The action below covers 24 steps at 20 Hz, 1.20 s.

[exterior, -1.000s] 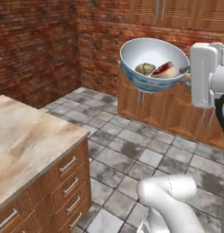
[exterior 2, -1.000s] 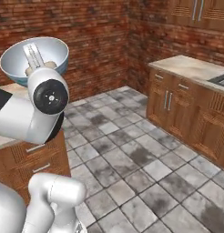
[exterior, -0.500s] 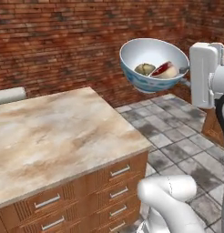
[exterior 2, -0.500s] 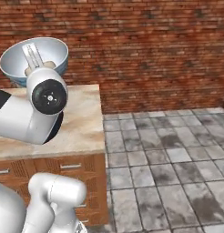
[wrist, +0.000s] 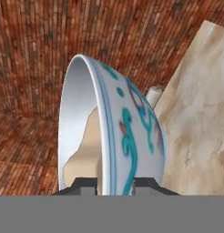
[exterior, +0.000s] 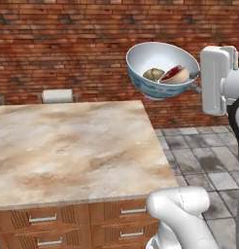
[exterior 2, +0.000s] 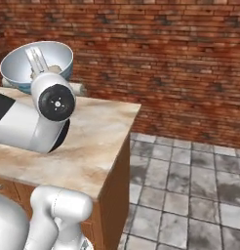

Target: The microwave is finished heating the steak and mushroom. Take the bowl containing the food and place it on the dining counter.

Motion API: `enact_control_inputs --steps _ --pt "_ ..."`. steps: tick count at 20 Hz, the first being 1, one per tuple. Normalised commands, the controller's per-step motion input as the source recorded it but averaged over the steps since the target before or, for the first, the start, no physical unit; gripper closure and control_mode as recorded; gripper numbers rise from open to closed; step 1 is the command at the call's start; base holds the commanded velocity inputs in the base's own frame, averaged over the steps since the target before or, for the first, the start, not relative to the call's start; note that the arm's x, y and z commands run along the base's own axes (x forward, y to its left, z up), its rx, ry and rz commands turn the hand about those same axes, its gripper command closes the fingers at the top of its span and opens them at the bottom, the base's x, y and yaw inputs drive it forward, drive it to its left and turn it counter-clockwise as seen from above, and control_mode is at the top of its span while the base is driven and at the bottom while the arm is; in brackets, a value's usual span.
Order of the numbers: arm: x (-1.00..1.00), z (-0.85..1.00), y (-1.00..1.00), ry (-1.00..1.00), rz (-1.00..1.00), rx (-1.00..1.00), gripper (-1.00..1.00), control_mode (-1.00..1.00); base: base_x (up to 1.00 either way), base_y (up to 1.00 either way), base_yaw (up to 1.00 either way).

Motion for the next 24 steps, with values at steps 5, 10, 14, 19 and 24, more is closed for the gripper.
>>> enact_control_inputs --steps 5,10,14,19,24 --pt "0.00 0.00 0.00 0.00 0.00 0.00 1.00 1.00 0.81 -0.92 0.51" --pt "0.00 0.00 0.00 0.00 0.00 0.00 1.00 1.00 0.17 -1.00 0.41" --pt "0.00 0.00 0.00 0.00 0.00 0.00 1.00 1.00 -0.02 -1.00 0.31" --pt "0.00 0.00 0.00 0.00 0.00 0.00 1.00 1.00 0.09 -1.00 0.19" --pt "0.00 0.00 0.00 0.00 0.00 0.00 1.00 1.00 0.63 -0.97 0.42"
